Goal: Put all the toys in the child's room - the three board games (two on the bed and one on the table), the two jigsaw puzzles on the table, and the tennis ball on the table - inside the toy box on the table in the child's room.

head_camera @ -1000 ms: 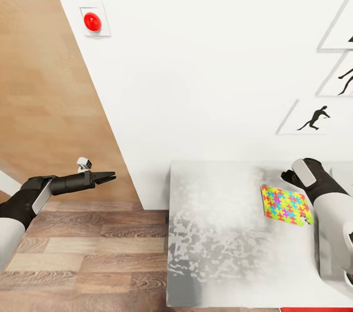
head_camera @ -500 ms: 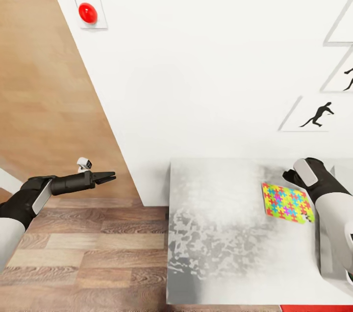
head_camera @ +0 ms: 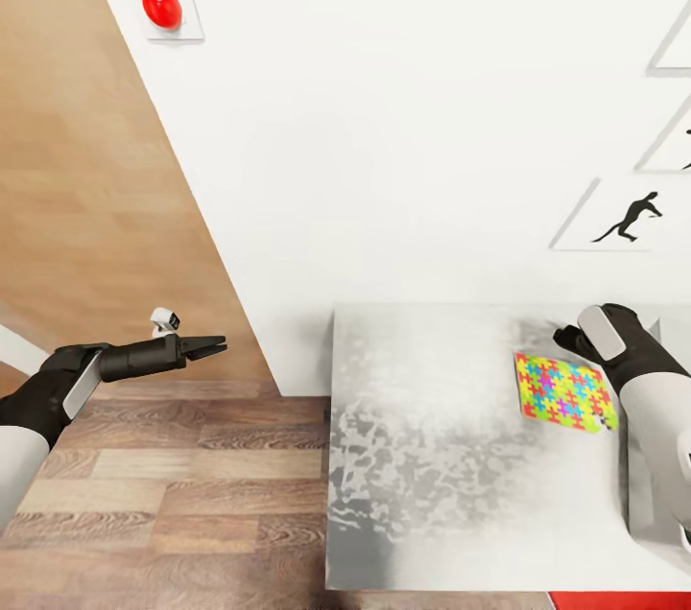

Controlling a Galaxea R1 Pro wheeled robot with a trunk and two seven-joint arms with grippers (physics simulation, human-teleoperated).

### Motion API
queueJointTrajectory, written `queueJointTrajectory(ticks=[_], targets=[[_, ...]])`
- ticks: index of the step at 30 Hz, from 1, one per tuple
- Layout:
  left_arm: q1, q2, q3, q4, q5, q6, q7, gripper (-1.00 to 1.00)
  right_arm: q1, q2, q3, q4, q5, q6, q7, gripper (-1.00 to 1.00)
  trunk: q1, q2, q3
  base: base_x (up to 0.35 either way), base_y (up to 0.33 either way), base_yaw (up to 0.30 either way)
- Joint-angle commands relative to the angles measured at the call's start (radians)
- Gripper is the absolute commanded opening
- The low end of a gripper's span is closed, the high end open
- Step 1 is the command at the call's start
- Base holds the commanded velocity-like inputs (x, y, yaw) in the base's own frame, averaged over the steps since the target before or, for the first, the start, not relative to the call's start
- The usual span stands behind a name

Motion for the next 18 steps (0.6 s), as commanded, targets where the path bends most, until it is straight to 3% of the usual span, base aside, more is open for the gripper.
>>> queueJointTrajectory(ticks=[1, 18], targets=[[-0.001, 0.001, -0.005, 0.0, 0.007, 0.011, -0.002, 1.0, -0.002, 0.0, 0.0, -0.002, -0.009, 0.002, -0.002, 1.0, 0.001, -0.002, -0.003, 0.0, 0.0, 0.0], [-0.001, 0.002, -0.005, 0.0, 0.007, 0.011, -0.002, 1.0, -0.004, 0.001, 0.002, -0.003, -0.009, 0.001, 0.009, 1.0, 0.001, -0.002, -0.031, 0.0, 0.0, 0.0]])
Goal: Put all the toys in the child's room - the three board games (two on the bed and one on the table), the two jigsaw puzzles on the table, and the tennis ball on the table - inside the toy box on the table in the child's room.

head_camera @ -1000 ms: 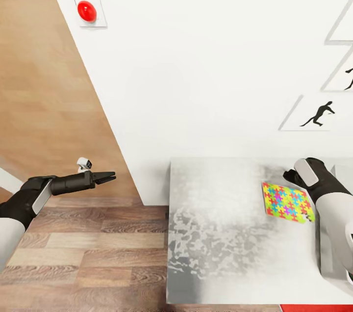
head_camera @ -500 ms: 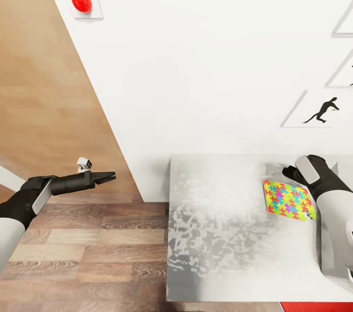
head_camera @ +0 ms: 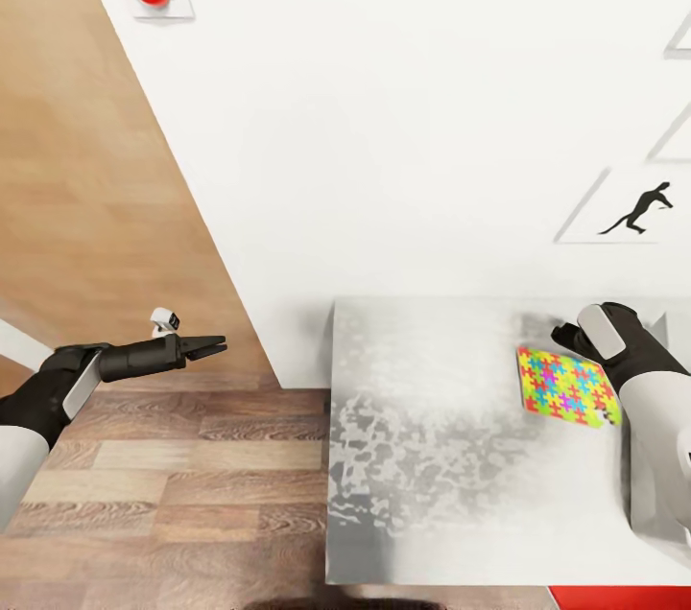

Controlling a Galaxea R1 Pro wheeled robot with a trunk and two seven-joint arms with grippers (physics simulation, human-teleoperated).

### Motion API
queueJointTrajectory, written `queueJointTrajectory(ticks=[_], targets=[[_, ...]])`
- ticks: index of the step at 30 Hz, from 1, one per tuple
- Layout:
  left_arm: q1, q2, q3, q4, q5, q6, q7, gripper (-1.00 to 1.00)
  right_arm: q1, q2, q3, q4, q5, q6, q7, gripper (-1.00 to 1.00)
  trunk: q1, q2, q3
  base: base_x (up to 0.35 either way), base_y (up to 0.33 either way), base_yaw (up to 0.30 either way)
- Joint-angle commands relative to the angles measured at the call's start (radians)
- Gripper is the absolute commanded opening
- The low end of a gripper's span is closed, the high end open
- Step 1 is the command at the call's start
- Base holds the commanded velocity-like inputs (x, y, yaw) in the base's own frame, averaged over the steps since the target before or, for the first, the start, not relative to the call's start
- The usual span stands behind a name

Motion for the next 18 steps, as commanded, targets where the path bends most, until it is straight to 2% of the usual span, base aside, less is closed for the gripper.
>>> queueJointTrajectory(ticks=[1, 18], targets=[[-0.001, 0.001, -0.005, 0.0, 0.007, 0.011, -0.002, 1.0, -0.001, 0.0, 0.0, -0.002, -0.01, 0.002, -0.008, 1.0, 0.001, -0.002, -0.003, 0.0, 0.0, 0.0], [-0.001, 0.002, -0.005, 0.0, 0.006, 0.011, -0.002, 1.0, -0.017, -0.001, 0.001, -0.002, -0.008, 0.002, -0.008, 1.0, 0.001, -0.002, -0.031, 0.0, 0.0, 0.0]])
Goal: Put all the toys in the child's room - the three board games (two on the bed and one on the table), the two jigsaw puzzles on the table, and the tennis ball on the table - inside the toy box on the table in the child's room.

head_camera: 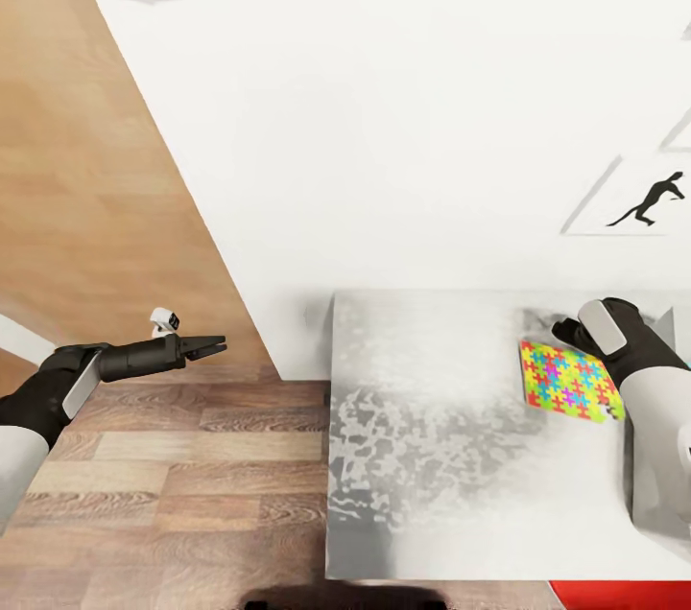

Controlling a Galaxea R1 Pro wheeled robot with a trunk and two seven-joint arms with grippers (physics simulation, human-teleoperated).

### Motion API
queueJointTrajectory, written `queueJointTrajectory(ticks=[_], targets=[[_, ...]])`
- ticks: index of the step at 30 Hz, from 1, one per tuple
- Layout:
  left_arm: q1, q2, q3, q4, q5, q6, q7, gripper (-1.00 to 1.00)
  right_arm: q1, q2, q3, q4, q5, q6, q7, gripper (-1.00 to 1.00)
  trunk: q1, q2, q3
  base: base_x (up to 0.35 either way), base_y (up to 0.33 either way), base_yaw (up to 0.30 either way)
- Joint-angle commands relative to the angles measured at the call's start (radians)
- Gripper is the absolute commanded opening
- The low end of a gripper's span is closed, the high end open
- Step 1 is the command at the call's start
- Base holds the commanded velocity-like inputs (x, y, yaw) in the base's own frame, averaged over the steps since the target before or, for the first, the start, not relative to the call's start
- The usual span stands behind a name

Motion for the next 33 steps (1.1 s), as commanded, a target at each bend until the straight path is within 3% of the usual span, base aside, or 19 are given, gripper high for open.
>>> queueJointTrajectory(ticks=[1, 17, 33], targets=[[-0.001, 0.001, -0.005, 0.0, 0.007, 0.011, -0.002, 1.0, -0.001, 0.0, 0.0, -0.002, -0.009, 0.002, -0.008, 1.0, 0.001, -0.002, -0.003, 0.0, 0.0, 0.0], [-0.001, 0.001, -0.005, 0.0, 0.007, 0.011, -0.002, 1.0, -0.019, 0.0, 0.002, -0.003, -0.008, 0.002, -0.007, 1.0, 0.001, -0.002, -0.029, 0.0, 0.0, 0.0], [-0.001, 0.0, -0.005, 0.0, 0.007, 0.006, -0.002, 1.0, -0.023, -0.003, 0.003, -0.006, -0.008, 0.002, -0.007, 1.0, 0.001, -0.002, -0.031, 0.0, 0.0, -0.001]])
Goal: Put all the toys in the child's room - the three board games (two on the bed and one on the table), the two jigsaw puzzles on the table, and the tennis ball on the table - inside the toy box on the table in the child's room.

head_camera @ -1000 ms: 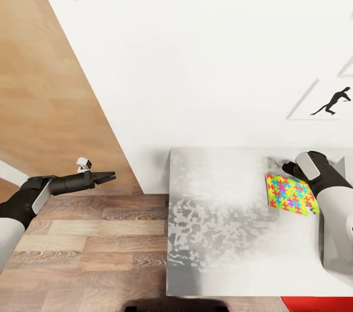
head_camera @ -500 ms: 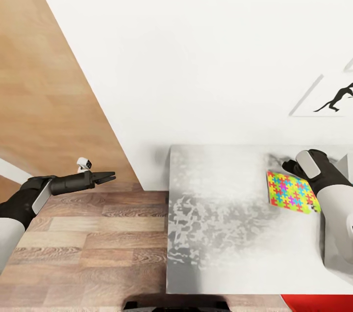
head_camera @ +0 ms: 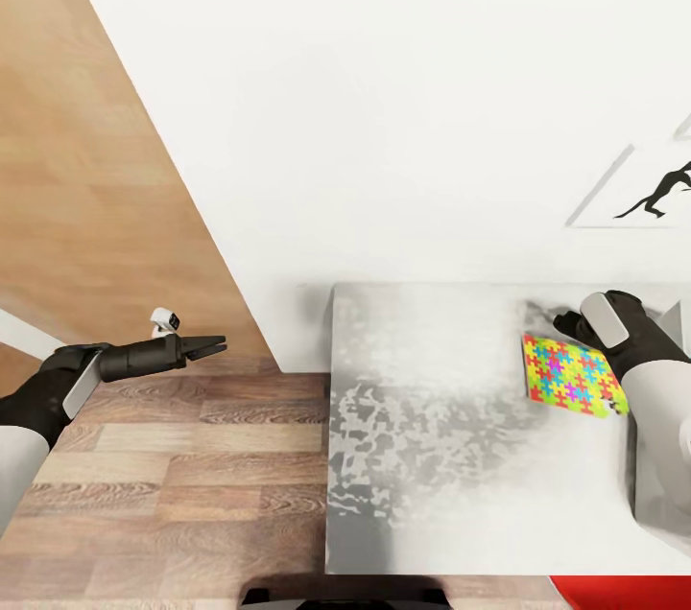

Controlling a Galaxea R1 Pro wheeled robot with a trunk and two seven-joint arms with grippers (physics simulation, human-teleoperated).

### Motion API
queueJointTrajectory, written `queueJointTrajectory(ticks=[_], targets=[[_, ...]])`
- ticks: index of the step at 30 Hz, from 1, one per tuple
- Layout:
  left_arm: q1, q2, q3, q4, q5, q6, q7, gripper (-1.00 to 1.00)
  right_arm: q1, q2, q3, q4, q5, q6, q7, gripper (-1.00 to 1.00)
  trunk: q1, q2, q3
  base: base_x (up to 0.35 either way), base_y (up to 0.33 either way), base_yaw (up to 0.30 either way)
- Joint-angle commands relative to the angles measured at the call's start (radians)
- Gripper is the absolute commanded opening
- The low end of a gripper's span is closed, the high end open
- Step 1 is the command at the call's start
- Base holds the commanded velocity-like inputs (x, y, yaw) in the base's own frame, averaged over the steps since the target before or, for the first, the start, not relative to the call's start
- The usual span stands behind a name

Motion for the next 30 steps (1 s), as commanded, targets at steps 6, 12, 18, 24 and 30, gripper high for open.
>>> queueJointTrajectory(ticks=[6, 12, 18, 24, 30], targets=[[-0.001, 0.002, -0.005, 0.0, 0.007, 0.01, -0.001, 1.0, -0.001, 0.0, 0.0, -0.002, -0.009, 0.002, -0.008, 1.0, 0.001, -0.002, 0.001, 0.0, 0.0, -0.044], [-0.001, 0.003, -0.005, 0.0, 0.007, 0.01, -0.001, 1.0, -0.001, -0.001, 0.0, -0.002, -0.009, 0.002, -0.009, 1.0, 0.001, -0.002, 0.001, 0.0, 0.0, -0.006], [-0.001, 0.003, -0.005, 0.0, 0.007, 0.011, -0.002, 1.0, -0.001, -0.012, -0.001, -0.002, -0.009, 0.002, -0.009, 1.0, 0.001, -0.002, 0.001, 0.0, 0.0, -0.006], [-0.001, 0.003, -0.005, 0.0, 0.007, 0.011, -0.002, 1.0, -0.001, -0.018, -0.001, -0.002, -0.009, 0.002, -0.009, 1.0, 0.001, -0.002, 0.001, 0.0, 0.0, -0.085], [-0.001, 0.003, -0.005, 0.0, 0.007, 0.01, -0.002, 1.0, 0.0, -0.018, 0.0, -0.002, -0.009, 0.002, -0.009, 1.0, 0.001, -0.002, 0.001, 0.0, 0.0, -0.096]])
